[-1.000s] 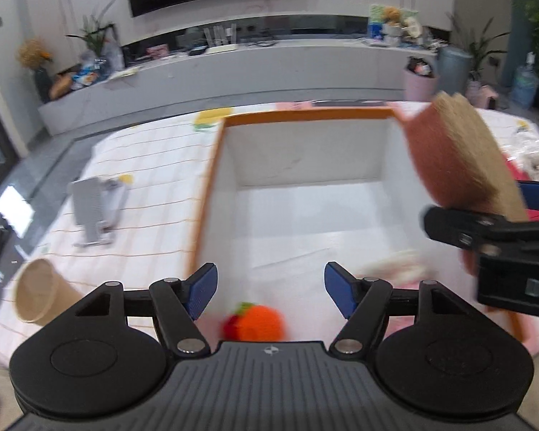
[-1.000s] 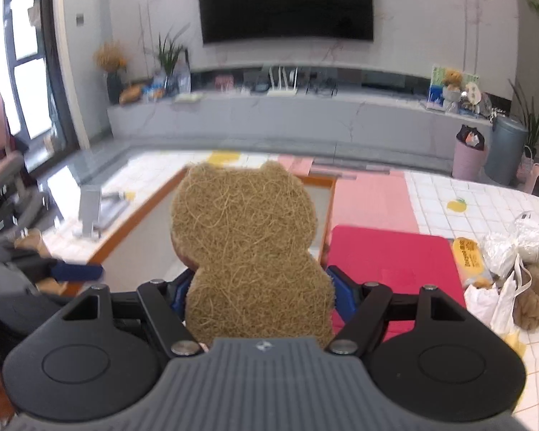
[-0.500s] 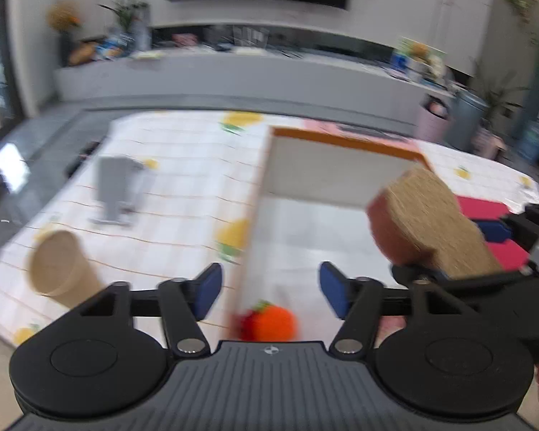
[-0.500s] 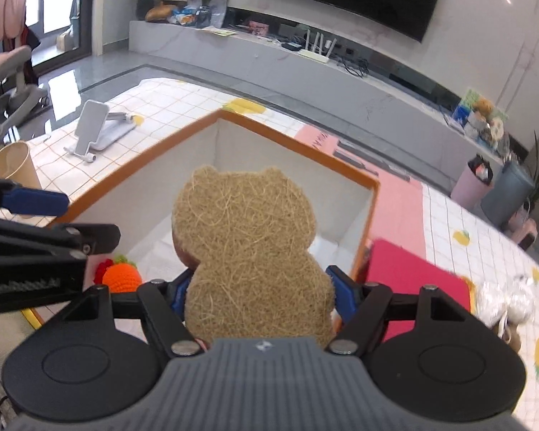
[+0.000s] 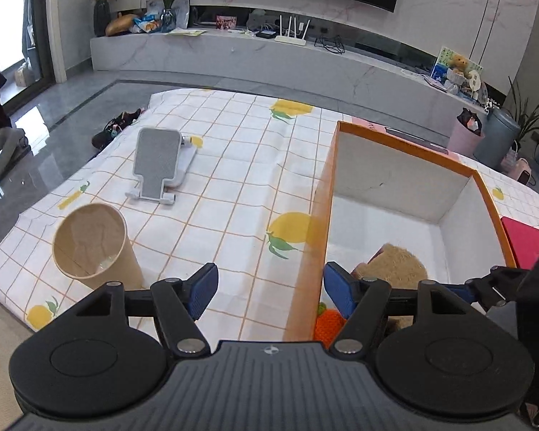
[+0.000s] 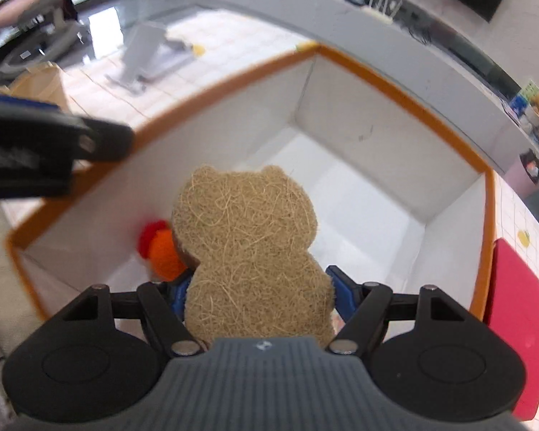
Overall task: Organize soft objects
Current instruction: 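Lower the bear sponge into the box and open the right gripper, then move both tools back toward the remaining soft items on the table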
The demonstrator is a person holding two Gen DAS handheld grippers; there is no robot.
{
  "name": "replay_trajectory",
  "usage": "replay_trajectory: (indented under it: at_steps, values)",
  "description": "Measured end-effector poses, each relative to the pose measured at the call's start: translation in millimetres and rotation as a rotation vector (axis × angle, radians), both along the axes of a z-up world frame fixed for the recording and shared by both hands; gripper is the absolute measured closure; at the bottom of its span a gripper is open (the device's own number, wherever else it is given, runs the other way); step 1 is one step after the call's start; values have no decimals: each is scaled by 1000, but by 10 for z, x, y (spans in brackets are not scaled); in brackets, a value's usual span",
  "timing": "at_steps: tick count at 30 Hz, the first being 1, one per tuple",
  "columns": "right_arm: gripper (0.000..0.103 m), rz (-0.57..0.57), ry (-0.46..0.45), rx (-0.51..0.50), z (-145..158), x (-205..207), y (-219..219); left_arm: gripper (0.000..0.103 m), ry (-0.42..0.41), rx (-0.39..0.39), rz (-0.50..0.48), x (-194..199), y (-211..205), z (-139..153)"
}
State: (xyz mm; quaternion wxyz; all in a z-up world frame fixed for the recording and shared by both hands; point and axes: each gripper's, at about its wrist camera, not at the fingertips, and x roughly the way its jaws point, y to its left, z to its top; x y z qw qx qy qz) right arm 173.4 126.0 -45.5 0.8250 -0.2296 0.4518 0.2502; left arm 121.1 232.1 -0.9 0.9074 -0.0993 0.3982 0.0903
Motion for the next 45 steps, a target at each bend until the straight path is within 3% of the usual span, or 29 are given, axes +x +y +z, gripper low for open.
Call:
replay_trajectory:
  at_steps: [7, 17, 20, 24, 28, 30, 33, 39, 45]
  values:
    - [31, 65, 120, -35, -86, 46, -94, 24, 30, 30, -22, 10, -86, -30]
    - [30, 48, 119, -33, -65, 84, -136, 24, 34, 39, -27, 10, -106, -25]
    - [30, -1, 149, -47, -90, 144, -92, 24, 35, 36, -27, 15, -103, -29]
    - [30, -88, 238, 40, -62, 283, -143, 24, 36, 37, -28, 15, -103, -27]
    - [30, -148, 173, 45, -44, 315, -152, 24, 38, 32, -29, 23, -86, -43]
    - [29, -190, 218, 93, -44, 368, -191, 24, 40, 32, -27, 29, -91, -46]
    - [23, -262, 307, 129, -101, 428, -227, 24, 40, 38, -28, 31, -90, -49]
    - [3, -254, 273, 178, 13, 324, -320, 24, 41, 38, -28, 34, -87, -55]
    - [3, -184, 227, 227, 284, 122, -539, 24, 40, 59, -29, 24, -120, -40]
